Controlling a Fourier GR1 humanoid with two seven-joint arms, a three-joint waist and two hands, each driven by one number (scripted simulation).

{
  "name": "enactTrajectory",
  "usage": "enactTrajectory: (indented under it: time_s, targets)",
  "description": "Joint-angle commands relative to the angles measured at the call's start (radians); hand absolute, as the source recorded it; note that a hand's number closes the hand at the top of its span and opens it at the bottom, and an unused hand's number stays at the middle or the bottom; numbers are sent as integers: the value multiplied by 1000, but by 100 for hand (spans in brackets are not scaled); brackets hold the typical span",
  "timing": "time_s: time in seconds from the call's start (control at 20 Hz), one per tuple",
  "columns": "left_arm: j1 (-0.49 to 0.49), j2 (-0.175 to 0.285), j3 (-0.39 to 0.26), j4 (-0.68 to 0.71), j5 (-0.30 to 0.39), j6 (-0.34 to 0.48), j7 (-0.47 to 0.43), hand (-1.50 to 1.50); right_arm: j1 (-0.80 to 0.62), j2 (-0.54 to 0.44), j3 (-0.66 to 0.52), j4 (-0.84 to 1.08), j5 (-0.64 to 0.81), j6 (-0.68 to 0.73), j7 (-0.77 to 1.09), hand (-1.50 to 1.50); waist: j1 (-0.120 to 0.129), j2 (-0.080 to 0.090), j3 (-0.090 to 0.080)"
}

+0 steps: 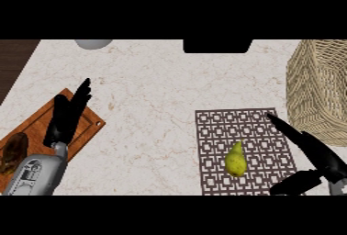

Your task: Pick the pear from the placemat and place it in the basket

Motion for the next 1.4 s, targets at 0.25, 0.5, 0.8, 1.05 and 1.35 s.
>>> enactTrajectory:
  time_s: [0.25, 0.5, 0.8, 1.05, 1.35]
  targets:
    - [58, -14, 77, -13, -39, -70, -47, 0, -26, 140, 10, 65, 150, -33, -39, -150, 1, 0, 0]
    - [24, -58, 65, -22, -81, -58, -10, 0, -53, 230, 63, 121, 231, -71, -52, -150, 0, 0, 0]
    - [60, -63, 110, -68, -90, -109, 17, 0, -111, 262, 15, 167, 241, -24, -13, -150, 1, 0, 0]
    - [12, -83, 135, -11, -123, -106, -8, 0, -67, 269, 22, 227, 289, -17, -96, -150, -2, 0, 0]
    - [17, -93, 154, -54, -123, -131, 22, 0, -107, 292, -4, 315, 313, -16, -127, -150, 1, 0, 0]
